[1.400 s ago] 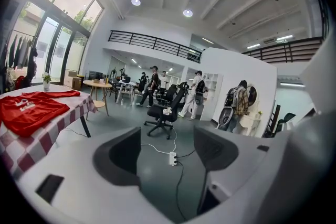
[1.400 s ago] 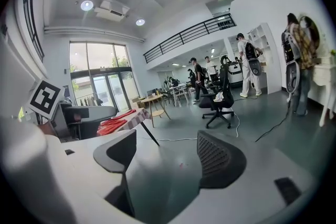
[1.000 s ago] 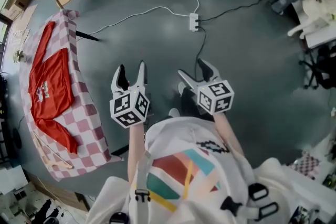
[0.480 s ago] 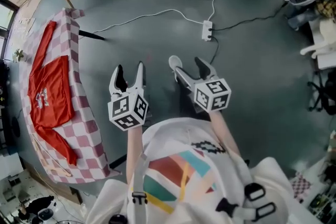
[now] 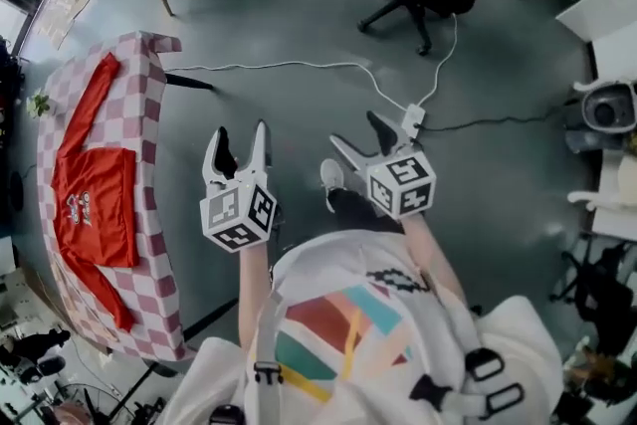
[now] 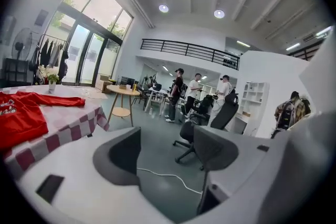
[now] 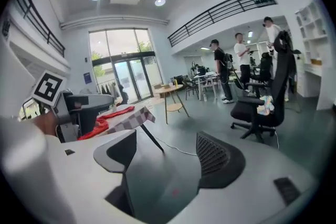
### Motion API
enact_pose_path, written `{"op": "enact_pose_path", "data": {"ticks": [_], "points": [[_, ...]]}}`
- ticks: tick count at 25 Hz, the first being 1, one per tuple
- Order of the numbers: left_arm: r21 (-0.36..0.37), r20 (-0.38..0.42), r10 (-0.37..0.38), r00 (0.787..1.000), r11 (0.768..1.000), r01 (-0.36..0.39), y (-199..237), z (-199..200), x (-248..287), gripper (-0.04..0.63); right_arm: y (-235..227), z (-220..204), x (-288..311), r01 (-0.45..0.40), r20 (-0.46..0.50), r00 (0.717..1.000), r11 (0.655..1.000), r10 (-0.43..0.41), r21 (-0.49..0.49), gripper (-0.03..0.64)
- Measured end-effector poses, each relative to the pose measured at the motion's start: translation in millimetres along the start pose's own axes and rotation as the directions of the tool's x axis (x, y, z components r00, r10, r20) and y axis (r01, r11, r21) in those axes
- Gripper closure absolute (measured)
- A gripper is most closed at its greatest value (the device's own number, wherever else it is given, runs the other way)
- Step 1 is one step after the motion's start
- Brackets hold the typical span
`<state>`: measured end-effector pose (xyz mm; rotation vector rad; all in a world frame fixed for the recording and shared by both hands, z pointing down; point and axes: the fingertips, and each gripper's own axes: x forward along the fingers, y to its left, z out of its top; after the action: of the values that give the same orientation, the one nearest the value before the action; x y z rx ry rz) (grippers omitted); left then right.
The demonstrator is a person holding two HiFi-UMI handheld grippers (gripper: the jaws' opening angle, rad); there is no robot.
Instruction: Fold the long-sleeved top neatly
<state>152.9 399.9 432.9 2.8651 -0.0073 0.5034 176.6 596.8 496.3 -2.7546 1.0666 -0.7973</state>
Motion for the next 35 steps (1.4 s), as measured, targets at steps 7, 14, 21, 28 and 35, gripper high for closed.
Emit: {"op": "enact_pose_path", "data": {"ticks": [7, 14, 21, 28, 35], "points": [[-0.036, 0.008, 0.144, 0.989, 0.989, -0.144, 30.4, 40.9, 30.9, 0.301, -21.3, 55.8, 62.6, -0.120, -0.047, 0.992, 0.981, 0.114, -0.153, 0.281], [-0.117, 0.024, 0.311, 0.950, 0.945, -0.306, 67.8, 46.3, 14.3, 0.301, 11.5, 66.6, 117.3, -0.297, -0.126, 0.953, 0.936, 0.277, -0.187, 0.281], [-0.245, 0.061, 0.485, 0.872, 0.855, -0.458, 138.8, 45.0, -15.1, 0.301, 96.8, 88.2, 177.0, -0.484, -0.176, 0.875, 0.830, 0.451, -0.278, 0.281], [-0.386, 0.103, 0.663, 0.742, 0.714, -0.584, 209.1, 46.7, -63.3, 0.301, 196.4, 98.3, 226.9, -0.665, -0.279, 0.746, 0.656, 0.604, -0.356, 0.281], [-0.477, 0.071, 0.808, 0.585, 0.542, -0.692, 290.3, 32.6, -128.0, 0.301, 328.8, 82.9, 264.0, -0.820, -0.392, 0.565, 0.444, 0.726, -0.361, 0.281]]}}
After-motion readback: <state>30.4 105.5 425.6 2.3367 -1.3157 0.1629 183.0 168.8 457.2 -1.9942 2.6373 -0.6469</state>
